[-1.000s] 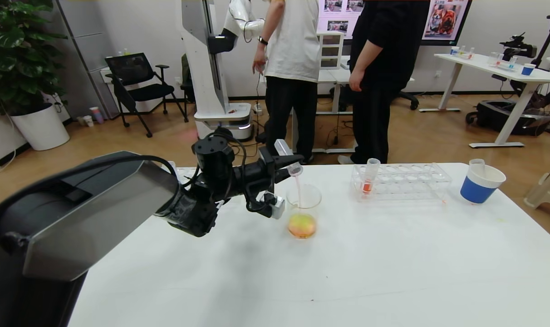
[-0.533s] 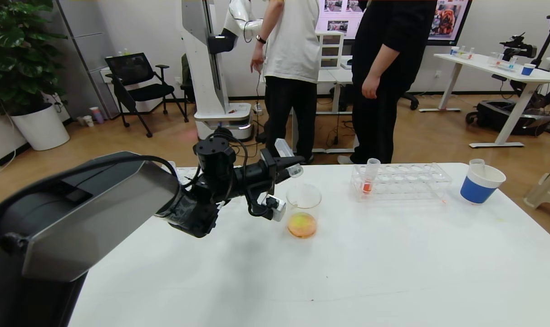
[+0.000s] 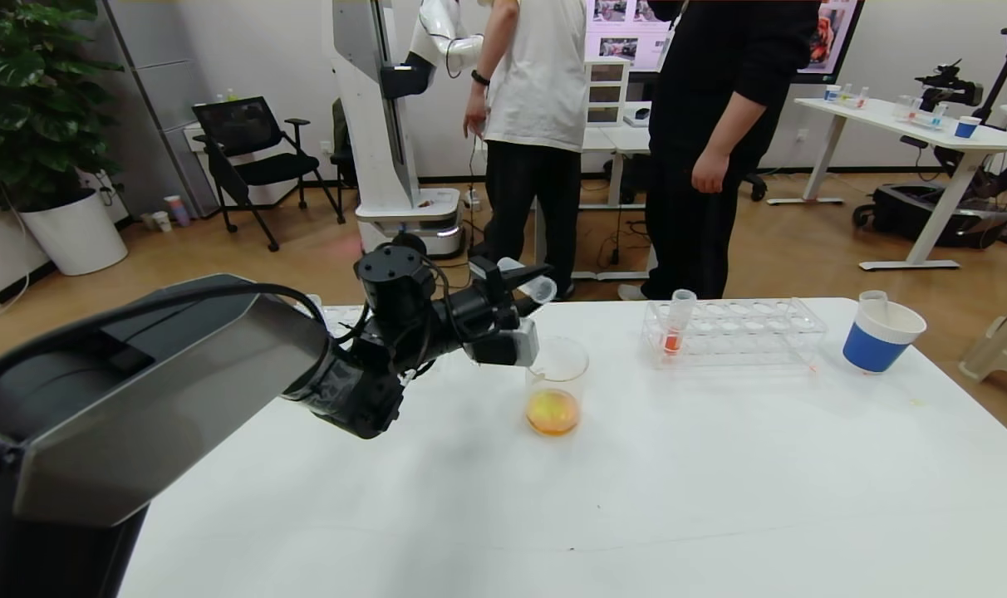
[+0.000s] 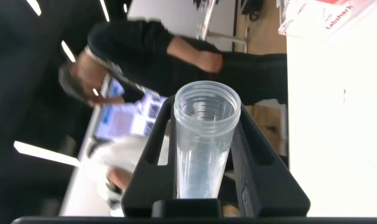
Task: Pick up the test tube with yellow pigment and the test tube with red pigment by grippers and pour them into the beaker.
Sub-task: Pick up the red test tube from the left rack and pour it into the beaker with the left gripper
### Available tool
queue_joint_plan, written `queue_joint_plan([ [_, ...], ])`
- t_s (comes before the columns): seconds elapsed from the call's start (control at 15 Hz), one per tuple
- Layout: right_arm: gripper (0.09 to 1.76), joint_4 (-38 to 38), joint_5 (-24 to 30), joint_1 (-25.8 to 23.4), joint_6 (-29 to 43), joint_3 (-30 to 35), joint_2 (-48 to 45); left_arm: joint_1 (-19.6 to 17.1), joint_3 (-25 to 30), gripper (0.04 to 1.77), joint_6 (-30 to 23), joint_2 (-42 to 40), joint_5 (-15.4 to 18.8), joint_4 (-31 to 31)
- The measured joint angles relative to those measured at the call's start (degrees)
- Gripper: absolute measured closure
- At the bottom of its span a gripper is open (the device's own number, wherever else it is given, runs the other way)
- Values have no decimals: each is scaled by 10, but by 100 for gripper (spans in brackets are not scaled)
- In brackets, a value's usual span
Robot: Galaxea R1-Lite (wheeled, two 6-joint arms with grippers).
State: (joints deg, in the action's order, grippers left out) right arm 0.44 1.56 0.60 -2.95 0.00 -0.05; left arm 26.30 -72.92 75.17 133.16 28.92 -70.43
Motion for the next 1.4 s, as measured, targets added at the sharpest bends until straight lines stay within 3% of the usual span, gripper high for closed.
queue_joint_plan([
  [0.07, 11, 0, 0, 0, 0, 0, 0, 3, 10, 129, -64, -4, -44, -20],
  [0.2, 11, 0, 0, 0, 0, 0, 0, 14, 30, 129, -217, -12, -170, -66],
  [0.47, 11, 0, 0, 0, 0, 0, 0, 43, 39, 129, -497, -35, -412, -61],
  [0.67, 11, 0, 0, 0, 0, 0, 0, 47, 36, 129, -658, -60, -518, 22],
  [0.8, 11, 0, 0, 0, 0, 0, 0, 49, 35, 129, -760, -83, -553, 99],
  [0.93, 11, 0, 0, 0, 0, 0, 0, 49, 41, 129, -803, -103, -558, 127],
  [1.2, 11, 0, 0, 0, 0, 0, 0, 28, 77, 129, -803, -132, -551, 126],
  [1.4, 11, 0, 0, 0, 0, 0, 0, -47, 87, 129, -801, -157, -518, 130],
])
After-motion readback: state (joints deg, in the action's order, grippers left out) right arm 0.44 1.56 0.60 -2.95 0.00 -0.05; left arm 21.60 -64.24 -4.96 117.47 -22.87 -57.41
